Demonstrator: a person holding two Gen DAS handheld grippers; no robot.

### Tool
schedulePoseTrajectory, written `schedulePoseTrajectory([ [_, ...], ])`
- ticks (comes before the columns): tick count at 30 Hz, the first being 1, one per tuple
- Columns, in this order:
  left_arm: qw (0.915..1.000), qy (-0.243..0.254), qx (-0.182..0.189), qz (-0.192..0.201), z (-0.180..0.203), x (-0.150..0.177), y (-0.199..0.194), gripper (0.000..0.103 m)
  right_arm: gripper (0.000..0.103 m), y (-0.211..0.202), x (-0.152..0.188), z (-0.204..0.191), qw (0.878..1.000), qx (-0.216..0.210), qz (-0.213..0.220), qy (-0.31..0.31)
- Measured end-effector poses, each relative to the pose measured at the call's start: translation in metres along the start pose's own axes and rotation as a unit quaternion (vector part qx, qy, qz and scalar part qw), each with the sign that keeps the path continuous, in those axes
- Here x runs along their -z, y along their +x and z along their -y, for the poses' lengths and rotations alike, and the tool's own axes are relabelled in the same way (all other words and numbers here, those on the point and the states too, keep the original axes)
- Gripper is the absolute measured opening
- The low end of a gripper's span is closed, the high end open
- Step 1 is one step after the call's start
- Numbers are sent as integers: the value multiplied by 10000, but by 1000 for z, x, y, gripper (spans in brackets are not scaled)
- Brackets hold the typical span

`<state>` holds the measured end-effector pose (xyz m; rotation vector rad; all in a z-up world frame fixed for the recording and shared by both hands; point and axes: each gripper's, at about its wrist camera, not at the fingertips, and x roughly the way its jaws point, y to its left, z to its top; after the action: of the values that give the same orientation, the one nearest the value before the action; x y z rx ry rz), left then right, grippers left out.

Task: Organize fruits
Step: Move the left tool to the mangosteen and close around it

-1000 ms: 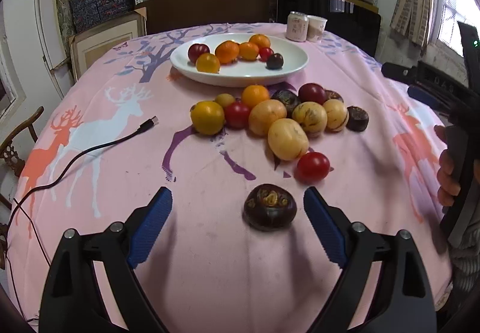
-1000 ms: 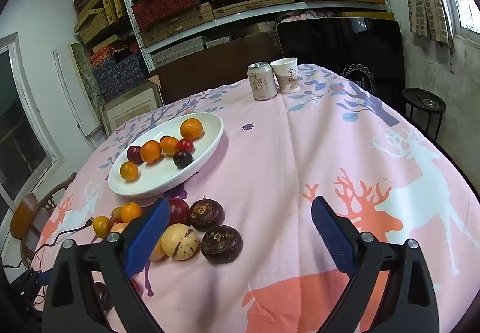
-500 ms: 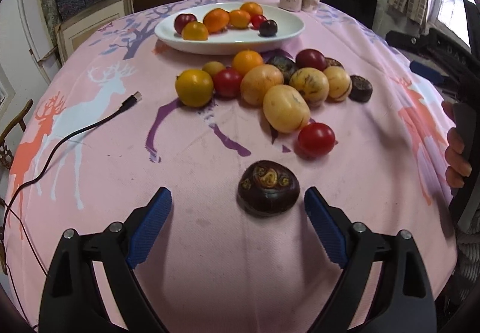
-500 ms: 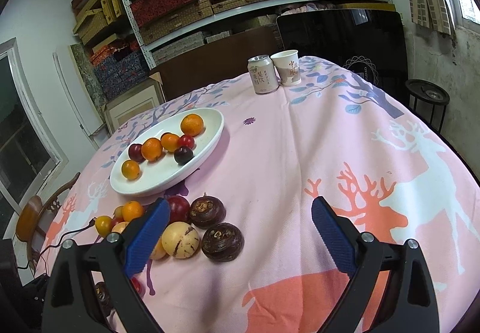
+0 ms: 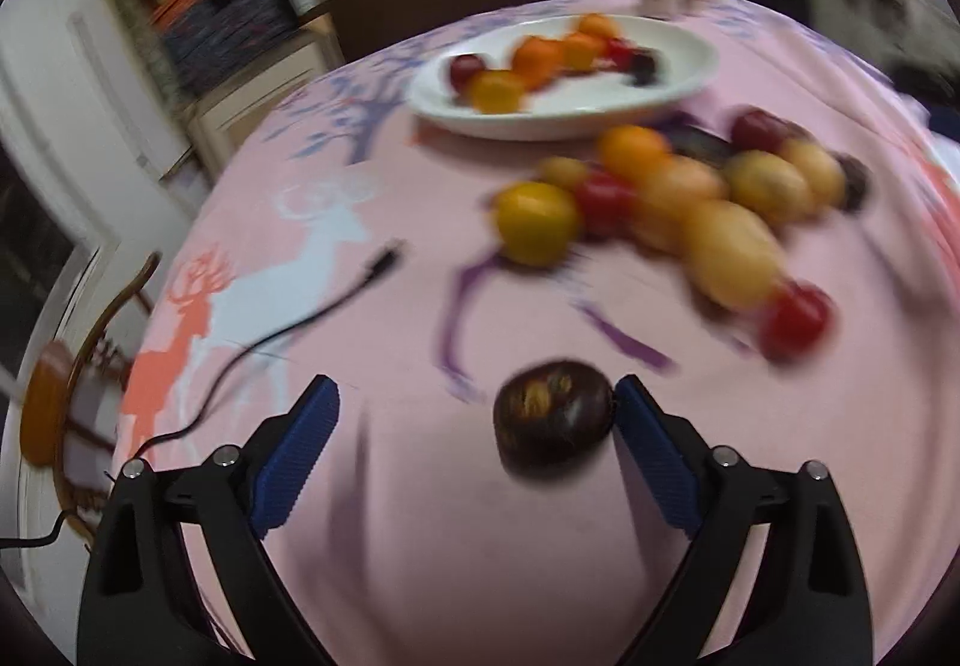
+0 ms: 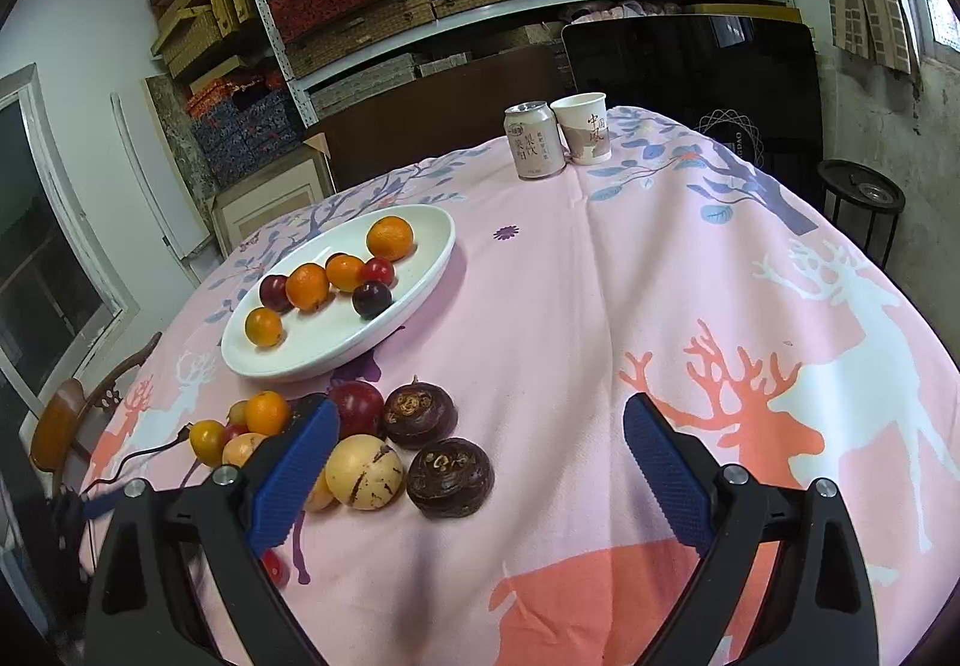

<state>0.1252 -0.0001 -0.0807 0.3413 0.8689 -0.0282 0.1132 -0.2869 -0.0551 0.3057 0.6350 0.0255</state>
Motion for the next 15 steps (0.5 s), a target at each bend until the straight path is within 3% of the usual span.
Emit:
schedulePoseTrajectory([
  [3,9977,-406,528,100,-16,-3,-5,90,97,0,0,0,10000,6,11,1],
  [6,9962,-452,699,239,-17,6,-12,90,97,1,1,-1,10000,-4,-32,-10],
  [15,9918,-605,1128,-35,-16,8,4,90,97,0,3,-11,9994,82,20,-325],
])
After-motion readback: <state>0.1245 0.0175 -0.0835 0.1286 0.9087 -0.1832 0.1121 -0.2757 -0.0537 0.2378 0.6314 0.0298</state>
